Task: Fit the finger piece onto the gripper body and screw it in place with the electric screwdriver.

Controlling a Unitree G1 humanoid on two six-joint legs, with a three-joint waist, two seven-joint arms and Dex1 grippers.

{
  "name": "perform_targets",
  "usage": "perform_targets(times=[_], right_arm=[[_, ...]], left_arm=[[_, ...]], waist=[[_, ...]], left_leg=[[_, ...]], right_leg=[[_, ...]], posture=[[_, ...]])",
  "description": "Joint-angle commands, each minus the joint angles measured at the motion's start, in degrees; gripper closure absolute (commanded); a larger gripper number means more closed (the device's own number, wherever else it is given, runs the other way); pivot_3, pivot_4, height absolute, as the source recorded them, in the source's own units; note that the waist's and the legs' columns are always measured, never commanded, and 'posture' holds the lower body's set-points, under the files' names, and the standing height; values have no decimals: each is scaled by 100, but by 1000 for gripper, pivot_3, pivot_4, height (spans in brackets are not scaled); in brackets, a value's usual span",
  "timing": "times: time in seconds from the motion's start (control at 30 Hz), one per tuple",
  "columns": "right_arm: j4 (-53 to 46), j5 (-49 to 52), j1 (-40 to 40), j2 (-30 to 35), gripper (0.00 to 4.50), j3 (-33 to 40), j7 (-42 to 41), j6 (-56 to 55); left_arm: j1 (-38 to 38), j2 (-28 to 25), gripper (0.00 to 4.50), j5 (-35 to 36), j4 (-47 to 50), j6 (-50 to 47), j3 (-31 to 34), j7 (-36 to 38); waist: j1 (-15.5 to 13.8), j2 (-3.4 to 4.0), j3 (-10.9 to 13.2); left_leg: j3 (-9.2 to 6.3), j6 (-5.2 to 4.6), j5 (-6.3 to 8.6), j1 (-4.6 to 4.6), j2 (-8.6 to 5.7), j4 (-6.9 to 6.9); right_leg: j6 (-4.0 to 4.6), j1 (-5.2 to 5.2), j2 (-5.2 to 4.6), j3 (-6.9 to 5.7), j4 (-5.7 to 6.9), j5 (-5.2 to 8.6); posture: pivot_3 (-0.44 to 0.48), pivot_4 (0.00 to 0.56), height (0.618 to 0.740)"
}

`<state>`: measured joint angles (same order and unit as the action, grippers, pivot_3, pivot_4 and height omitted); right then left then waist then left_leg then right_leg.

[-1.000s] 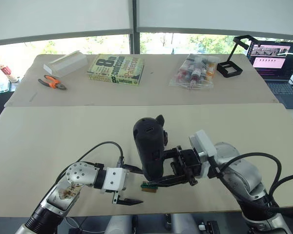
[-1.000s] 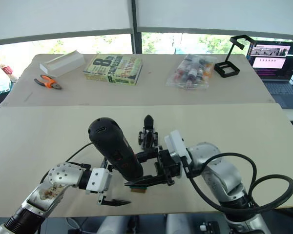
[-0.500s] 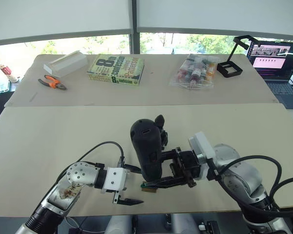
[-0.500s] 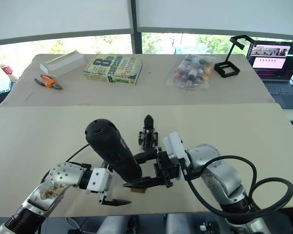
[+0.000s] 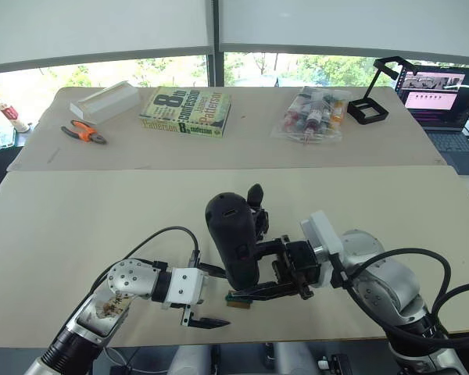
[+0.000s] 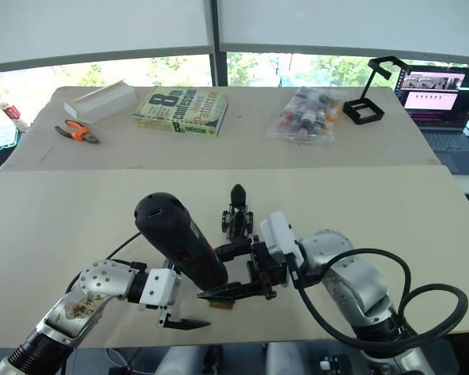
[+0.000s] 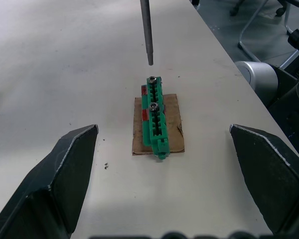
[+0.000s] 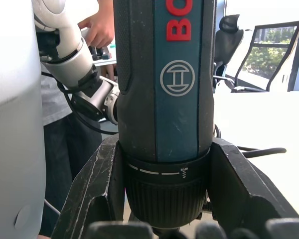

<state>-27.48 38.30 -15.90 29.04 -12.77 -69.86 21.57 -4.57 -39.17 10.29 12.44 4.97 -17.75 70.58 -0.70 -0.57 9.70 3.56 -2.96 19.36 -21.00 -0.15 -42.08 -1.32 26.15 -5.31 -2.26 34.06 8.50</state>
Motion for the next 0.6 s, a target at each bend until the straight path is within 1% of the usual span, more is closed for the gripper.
perform_targets(times=[0.03,0.27,0.6], right_arm=[[-145,55,-4,12,2603,51,-27,-118],[-202,1,38,-14,2603,23,0,-113],[26,-163,94,-77,2603,-28,-130,-311]], left_arm=[[-27,-1,0,32,118,13,-24,-19],[-28,-5,0,33,118,10,-26,-16],[-61,-8,0,28,92,20,-28,0]], waist=[[0,0,0],[0,0,0],[1,0,0]], left_leg=[[0,0,0,0,0,0],[0,0,0,0,0,0],[0,0,0,0,0,0]], right_leg=[[0,0,0,0,0,0],[0,0,0,0,0,0],[0,0,0,0,0,0]], posture=[[0,150,740],[0,150,740],[0,150,740]])
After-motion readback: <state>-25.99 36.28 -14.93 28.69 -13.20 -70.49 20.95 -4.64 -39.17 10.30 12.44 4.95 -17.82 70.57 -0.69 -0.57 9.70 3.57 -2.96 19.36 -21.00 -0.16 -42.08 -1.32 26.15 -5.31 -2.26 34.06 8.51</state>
